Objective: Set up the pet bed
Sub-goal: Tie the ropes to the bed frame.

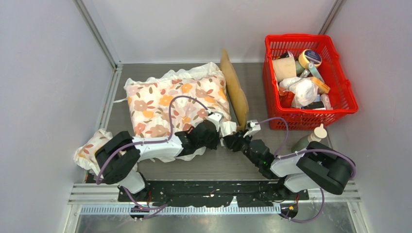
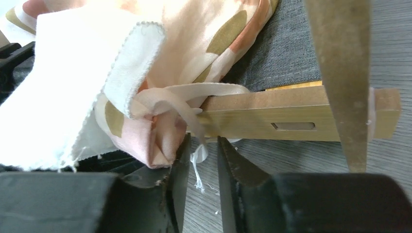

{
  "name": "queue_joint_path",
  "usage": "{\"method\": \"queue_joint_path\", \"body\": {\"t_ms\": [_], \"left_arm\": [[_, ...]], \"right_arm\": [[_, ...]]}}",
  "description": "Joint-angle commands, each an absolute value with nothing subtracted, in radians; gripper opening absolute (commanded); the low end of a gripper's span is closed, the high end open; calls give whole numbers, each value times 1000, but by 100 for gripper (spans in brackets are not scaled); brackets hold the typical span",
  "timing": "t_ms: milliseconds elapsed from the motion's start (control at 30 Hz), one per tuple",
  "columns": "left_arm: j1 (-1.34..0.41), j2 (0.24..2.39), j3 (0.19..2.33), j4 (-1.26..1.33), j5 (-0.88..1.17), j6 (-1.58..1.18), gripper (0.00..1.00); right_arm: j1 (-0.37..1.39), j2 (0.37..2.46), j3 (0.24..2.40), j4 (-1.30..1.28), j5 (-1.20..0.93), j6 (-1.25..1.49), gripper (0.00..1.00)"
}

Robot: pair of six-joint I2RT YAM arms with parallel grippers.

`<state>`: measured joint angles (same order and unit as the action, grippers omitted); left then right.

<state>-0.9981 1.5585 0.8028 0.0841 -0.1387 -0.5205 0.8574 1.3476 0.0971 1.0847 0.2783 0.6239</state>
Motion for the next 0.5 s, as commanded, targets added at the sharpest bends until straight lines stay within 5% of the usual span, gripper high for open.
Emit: {"method": "queue_joint_path", "body": {"t_ms": [0, 133, 467], "left_arm": [[-989, 1567, 851, 86, -155, -527, 0], [-989, 1580, 868, 67, -161, -528, 0], [-988, 1606, 913, 4, -165, -533, 0]], "right_arm": [[849, 1376, 126, 1151, 265, 603, 23], [848, 1364, 102, 1179, 245, 613, 6], [848, 1300, 80, 1169, 205, 589, 5]]}}
